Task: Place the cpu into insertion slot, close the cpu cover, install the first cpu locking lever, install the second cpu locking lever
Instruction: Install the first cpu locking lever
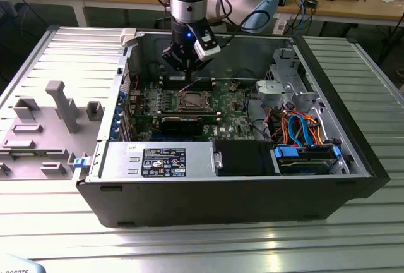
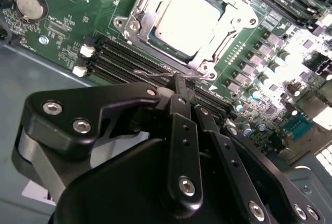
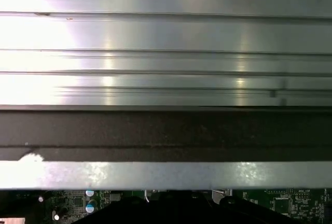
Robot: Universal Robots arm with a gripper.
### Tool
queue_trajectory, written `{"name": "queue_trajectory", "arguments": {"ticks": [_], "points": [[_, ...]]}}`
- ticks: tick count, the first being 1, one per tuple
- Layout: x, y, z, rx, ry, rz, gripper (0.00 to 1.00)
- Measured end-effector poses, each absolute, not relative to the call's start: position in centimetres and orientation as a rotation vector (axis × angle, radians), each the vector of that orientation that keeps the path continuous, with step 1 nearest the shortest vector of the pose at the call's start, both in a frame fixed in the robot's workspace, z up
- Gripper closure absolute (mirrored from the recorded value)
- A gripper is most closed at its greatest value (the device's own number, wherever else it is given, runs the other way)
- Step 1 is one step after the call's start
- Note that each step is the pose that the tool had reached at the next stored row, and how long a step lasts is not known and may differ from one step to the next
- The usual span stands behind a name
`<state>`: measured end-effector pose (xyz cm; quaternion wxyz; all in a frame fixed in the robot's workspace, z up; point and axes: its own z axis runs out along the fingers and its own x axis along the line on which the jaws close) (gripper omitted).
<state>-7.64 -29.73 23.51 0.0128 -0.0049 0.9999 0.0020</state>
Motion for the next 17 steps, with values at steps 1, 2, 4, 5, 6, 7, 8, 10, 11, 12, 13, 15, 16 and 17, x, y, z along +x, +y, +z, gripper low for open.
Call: {"name": "queue_trajectory", "arguments": {"ticks": [1,2,4,5,6,7,8,10,11,12,13,15,16,17], "points": [[-7.6,-29.7,23.5,-0.024,3.116,0.006,0.89],[-7.6,-29.7,23.5,-0.039,3.116,0.006,0.89],[-7.5,-29.6,23.4,-0.060,3.116,0.007,0.89],[-7.5,-29.6,23.4,-0.060,3.116,0.007,0.89],[-7.5,-29.6,23.3,-0.060,3.116,0.007,0.89],[-7.5,-29.6,23.3,-0.060,3.116,0.007,0.89],[-7.4,-29.6,23.3,-0.060,3.116,0.007,0.89],[-7.2,-29.6,23.2,-0.060,3.117,0.007,0.89],[-7.0,-29.5,23.1,-0.060,3.118,0.007,0.89],[-6.9,-29.5,23.0,-0.060,3.119,0.007,0.89],[-6.8,-29.5,23.0,-0.060,3.119,0.007,0.89],[-6.6,-29.3,22.8,-0.060,3.120,0.007,0.89],[-6.5,-29.2,22.7,-0.060,3.120,0.006,0.89],[-6.4,-29.1,22.6,-0.060,3.121,0.006,0.89]]}}
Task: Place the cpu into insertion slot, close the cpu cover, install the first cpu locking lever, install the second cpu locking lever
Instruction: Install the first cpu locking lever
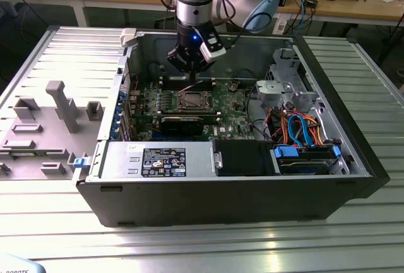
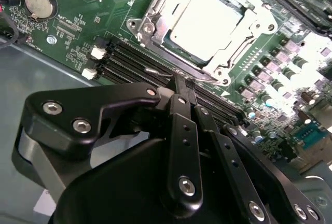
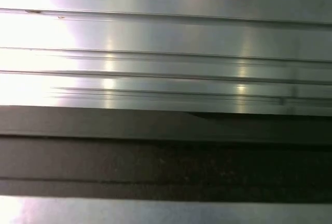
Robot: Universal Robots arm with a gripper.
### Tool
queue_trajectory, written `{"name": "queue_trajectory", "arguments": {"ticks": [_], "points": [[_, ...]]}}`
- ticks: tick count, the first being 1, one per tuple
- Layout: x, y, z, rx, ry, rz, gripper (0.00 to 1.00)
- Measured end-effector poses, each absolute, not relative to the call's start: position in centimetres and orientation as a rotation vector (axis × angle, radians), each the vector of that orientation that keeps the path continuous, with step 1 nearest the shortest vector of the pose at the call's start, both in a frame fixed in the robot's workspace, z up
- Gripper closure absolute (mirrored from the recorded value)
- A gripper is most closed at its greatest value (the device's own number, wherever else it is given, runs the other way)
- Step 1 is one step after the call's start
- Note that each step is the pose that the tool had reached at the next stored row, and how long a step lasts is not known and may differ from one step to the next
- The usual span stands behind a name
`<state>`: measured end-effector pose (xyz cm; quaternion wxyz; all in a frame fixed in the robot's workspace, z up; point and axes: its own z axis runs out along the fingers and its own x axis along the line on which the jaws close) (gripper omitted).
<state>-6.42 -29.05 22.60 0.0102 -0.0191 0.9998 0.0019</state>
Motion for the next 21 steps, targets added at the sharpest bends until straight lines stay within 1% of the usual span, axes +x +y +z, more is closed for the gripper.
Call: {"name": "queue_trajectory", "arguments": {"ticks": [12,21], "points": [[-5.88,-28.96,22.42,-0.058,3.124,-0.021,0.89],[-5.51,-29.01,22.27,-0.051,3.124,-0.015,0.89]]}}
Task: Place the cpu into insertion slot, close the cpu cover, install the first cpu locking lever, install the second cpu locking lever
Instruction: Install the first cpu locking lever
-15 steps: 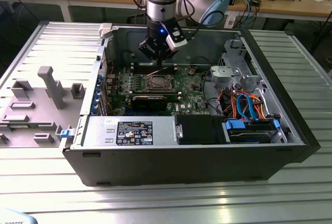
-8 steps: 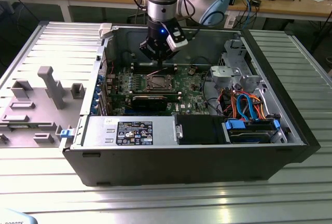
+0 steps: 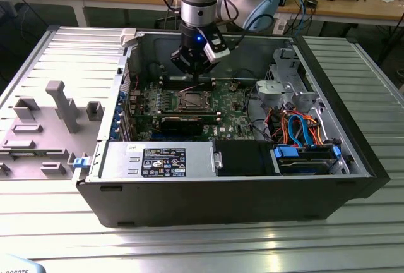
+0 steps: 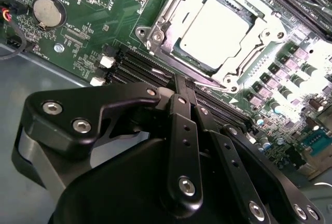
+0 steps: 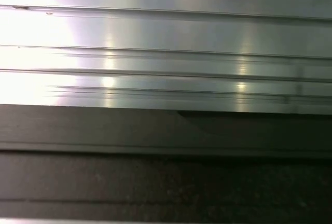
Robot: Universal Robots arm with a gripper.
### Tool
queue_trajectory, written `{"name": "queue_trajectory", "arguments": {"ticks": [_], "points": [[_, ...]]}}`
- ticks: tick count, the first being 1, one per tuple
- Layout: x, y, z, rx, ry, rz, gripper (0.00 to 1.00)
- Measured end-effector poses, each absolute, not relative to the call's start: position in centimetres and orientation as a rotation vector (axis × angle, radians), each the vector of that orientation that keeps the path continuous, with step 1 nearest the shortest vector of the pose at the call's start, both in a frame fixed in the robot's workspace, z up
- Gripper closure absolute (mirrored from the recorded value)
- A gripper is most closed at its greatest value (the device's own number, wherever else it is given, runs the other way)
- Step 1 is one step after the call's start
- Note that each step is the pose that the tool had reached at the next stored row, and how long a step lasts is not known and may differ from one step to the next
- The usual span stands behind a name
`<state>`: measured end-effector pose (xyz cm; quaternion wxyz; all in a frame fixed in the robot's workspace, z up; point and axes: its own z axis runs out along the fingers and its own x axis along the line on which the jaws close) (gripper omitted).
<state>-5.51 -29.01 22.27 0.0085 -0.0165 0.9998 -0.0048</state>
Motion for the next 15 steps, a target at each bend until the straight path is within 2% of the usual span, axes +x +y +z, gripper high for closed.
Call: {"name": "queue_trajectory", "arguments": {"ticks": [10,15], "points": [[-5.37,-29.33,22.15,0.000,3.125,0.035,0.89],[-5.29,-29.44,22.11,0.002,3.125,0.036,0.89]]}}
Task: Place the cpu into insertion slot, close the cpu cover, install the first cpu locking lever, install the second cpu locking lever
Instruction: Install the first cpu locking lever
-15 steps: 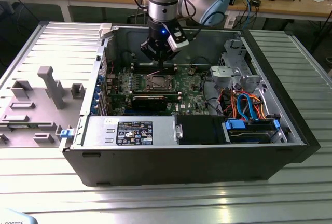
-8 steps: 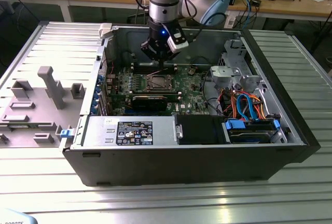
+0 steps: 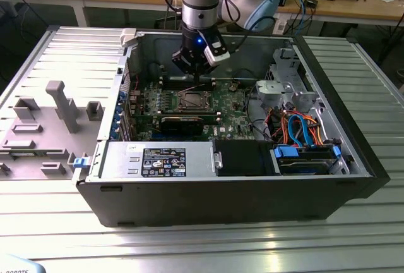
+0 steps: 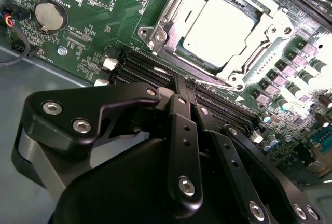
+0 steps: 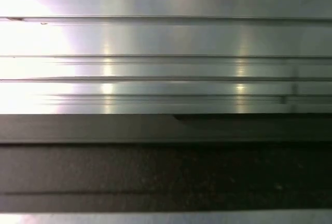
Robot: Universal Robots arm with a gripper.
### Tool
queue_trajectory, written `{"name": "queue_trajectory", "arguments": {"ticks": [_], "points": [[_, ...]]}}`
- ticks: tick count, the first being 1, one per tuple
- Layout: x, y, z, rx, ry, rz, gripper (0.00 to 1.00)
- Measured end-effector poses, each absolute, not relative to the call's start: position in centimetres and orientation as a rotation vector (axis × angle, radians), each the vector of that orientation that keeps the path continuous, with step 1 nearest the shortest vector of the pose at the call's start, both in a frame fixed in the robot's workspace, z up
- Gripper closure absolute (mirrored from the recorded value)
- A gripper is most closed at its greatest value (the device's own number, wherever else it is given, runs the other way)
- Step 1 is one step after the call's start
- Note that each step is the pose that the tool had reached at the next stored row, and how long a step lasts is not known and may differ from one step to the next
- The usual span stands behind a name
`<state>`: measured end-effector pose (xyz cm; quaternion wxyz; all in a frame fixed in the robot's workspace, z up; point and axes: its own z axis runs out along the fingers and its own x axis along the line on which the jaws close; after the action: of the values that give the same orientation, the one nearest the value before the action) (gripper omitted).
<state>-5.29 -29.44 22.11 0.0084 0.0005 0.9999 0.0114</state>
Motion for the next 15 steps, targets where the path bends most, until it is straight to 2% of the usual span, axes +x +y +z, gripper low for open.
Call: {"name": "queue_trajectory", "arguments": {"ticks": [4,7,15], "points": [[-5.1,-29.4,22.1,0.005,3.125,0.036,0.89],[-4.3,-29.5,20.4,0.029,3.129,0.035,0.89],[-4.3,-29.4,20.6,0.029,3.129,0.036,0.89]]}}
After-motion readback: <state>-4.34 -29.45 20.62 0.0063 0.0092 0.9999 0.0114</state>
